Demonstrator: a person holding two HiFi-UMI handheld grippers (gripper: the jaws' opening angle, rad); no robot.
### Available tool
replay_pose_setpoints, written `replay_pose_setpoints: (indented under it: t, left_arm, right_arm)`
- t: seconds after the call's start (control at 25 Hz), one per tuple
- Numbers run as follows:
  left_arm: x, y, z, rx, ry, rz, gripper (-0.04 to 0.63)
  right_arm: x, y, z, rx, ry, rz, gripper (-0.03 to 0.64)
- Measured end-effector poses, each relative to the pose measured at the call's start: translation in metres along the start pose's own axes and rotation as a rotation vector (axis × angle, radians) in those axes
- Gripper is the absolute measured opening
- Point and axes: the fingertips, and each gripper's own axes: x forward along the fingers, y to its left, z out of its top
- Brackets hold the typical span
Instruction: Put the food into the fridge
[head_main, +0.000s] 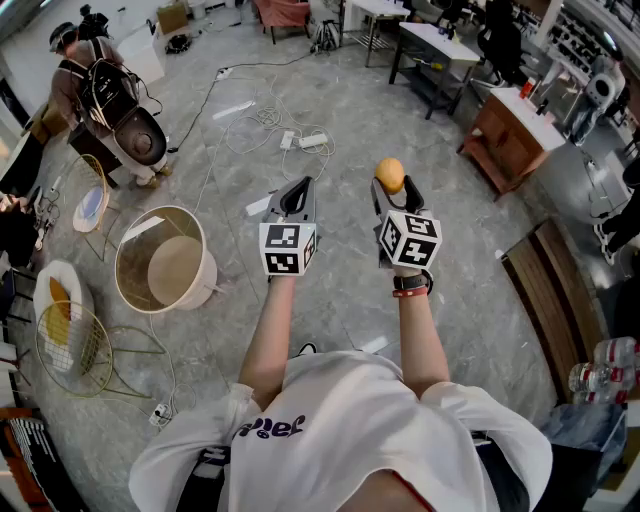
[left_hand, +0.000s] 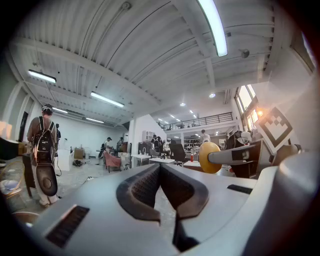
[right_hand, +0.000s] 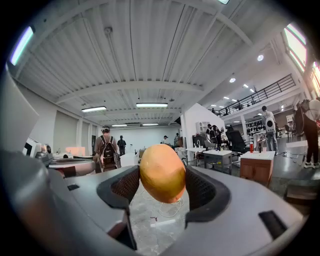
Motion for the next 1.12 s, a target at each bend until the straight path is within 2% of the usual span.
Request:
replay_pose_setpoints:
  t: [0.32, 0.56, 0.84, 1.12]
  left_arm:
    - [-0.005, 0.006, -0.002, -0.004, 0.008, -0.02, 0.018]
    - [0.0, 0.018, -0.012, -0.008, 0.009, -0.086, 0.018]
    - [0.022, -0.004, -0.039, -0.006, 0.042, -0.257, 0.018]
    - [0.031, -0.072, -0.057, -0.017, 0.069, -0.45, 0.018]
  right_arm:
    - [-0.003, 0.007, -0.008, 0.005, 0.013, -0.02, 0.302]
    - [-0.003, 0.015, -0.024, 0.013, 0.023, -0.084, 0.302]
    - [-0.032, -0.01, -0.05, 0.051, 0.018, -0.275, 0.302]
    - [-0.108, -0.05, -0.074, 0.106, 0.026, -0.484, 0.302]
